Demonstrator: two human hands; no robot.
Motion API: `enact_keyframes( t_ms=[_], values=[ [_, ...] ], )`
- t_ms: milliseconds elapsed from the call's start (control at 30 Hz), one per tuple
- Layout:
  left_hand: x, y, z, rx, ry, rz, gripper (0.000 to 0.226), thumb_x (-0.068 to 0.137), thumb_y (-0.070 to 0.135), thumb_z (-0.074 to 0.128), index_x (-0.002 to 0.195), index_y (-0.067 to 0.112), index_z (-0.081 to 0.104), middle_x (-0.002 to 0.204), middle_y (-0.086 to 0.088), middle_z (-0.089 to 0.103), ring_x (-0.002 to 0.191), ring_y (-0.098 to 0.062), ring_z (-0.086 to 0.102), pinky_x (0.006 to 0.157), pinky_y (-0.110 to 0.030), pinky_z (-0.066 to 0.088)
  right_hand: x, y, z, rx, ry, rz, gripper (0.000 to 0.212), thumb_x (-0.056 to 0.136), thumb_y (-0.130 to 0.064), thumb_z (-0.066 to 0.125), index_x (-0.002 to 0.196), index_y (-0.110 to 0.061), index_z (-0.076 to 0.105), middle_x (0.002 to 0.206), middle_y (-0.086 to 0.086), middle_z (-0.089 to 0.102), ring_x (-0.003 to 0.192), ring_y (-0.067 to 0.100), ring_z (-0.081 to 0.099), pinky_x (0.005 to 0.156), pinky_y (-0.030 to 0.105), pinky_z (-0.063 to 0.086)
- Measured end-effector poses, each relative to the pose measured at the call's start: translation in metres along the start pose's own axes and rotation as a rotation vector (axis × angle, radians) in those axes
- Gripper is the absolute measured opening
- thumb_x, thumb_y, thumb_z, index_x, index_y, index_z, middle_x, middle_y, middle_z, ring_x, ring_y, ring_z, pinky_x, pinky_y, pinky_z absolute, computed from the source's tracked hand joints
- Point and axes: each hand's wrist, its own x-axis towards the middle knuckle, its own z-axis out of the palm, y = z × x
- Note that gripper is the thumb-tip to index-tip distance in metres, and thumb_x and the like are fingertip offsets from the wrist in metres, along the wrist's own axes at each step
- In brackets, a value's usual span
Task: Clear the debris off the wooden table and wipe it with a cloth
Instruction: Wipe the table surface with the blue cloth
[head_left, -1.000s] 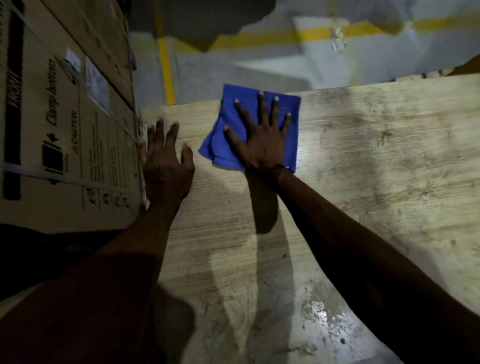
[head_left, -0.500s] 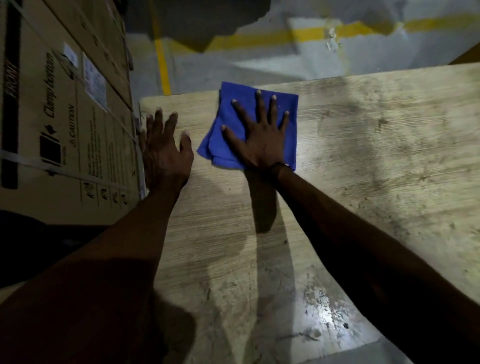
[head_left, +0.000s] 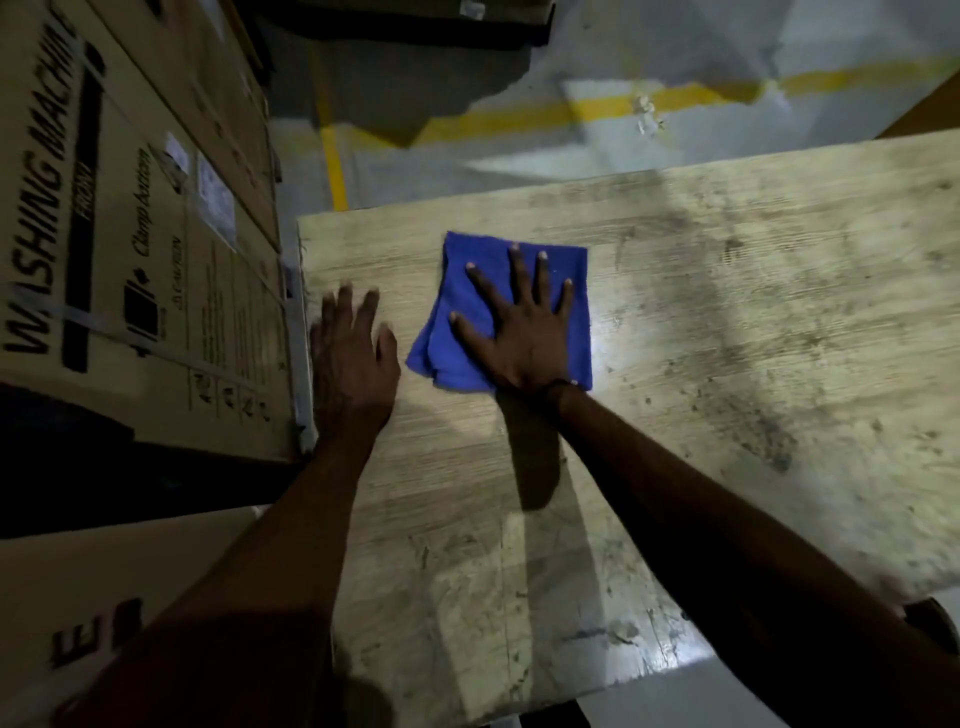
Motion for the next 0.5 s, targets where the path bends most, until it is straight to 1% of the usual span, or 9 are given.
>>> enact_keyframes(
  t_ms=[100,167,233,300,400,467,500],
  values=[
    [-0.045,-0.002,-0.006,-0.022,0.043,0.027,0.049,0.106,0.026,0.047,0.154,0.015,0.053,0.167,-0.012,0.038,0.156,-0.034,0.033,0.126,-0.052,0.027,-0.079,-0.023,-0.002,0.014,0.007,-0.154,0.074,0.095,-0.078,0.042,0.162,-0.05,0.029,0.178,-0.001,0.004,0.164,0.032,-0.005,0.128,0.065,0.001],
    [-0.078,0.0,-0.011,0.001,0.017,0.003,0.051,0.104,0.025,0.046,0.154,0.015,0.052,0.168,-0.012,0.036,0.156,-0.034,0.033,0.125,-0.055,0.03,-0.122,-0.017,-0.004,0.017,-0.01,-0.206,0.072,0.096,-0.077,0.047,0.161,-0.052,0.03,0.178,-0.005,0.005,0.165,0.027,-0.004,0.128,0.063,0.003],
    [-0.114,0.006,-0.019,0.015,-0.007,-0.018,0.053,0.105,0.026,0.045,0.157,0.019,0.047,0.171,-0.008,0.03,0.159,-0.029,0.026,0.127,-0.052,0.025,-0.123,0.004,-0.008,0.001,0.025,-0.166,0.071,0.095,-0.078,0.048,0.159,-0.053,0.033,0.177,-0.007,0.01,0.165,0.026,0.001,0.127,0.064,0.008],
    [-0.142,0.011,-0.025,0.028,-0.008,-0.004,0.053,0.108,0.028,0.041,0.161,0.021,0.042,0.174,-0.005,0.025,0.162,-0.025,0.019,0.13,-0.047,0.019,-0.102,0.02,-0.013,-0.027,0.037,-0.079,0.071,0.095,-0.079,0.044,0.16,-0.052,0.033,0.177,-0.007,0.011,0.165,0.029,0.003,0.126,0.066,0.011],
    [-0.153,0.015,-0.026,0.041,-0.008,-0.02,0.053,0.109,0.029,0.037,0.162,0.021,0.04,0.174,-0.003,0.023,0.163,-0.022,0.015,0.131,-0.046,0.016,-0.08,0.018,-0.01,-0.001,0.025,0.052,0.073,0.096,-0.079,0.041,0.162,-0.051,0.028,0.178,-0.002,0.007,0.164,0.034,-0.001,0.126,0.068,0.004],
    [-0.15,0.015,-0.024,0.012,-0.005,-0.033,0.054,0.107,0.028,0.038,0.16,0.019,0.044,0.173,-0.006,0.027,0.162,-0.025,0.019,0.13,-0.049,0.019,-0.099,-0.004,-0.003,0.008,0.036,0.044,0.075,0.095,-0.078,0.042,0.163,-0.049,0.028,0.178,0.003,0.007,0.164,0.037,-0.002,0.127,0.068,0.003],
    [-0.148,0.013,-0.022,-0.007,0.002,-0.03,0.054,0.106,0.028,0.039,0.158,0.018,0.046,0.172,-0.007,0.029,0.161,-0.027,0.021,0.129,-0.052,0.02,-0.119,-0.017,-0.001,0.009,0.038,-0.014,0.075,0.095,-0.078,0.043,0.163,-0.048,0.028,0.178,0.003,0.007,0.164,0.037,-0.002,0.127,0.067,0.003]
  ],
)
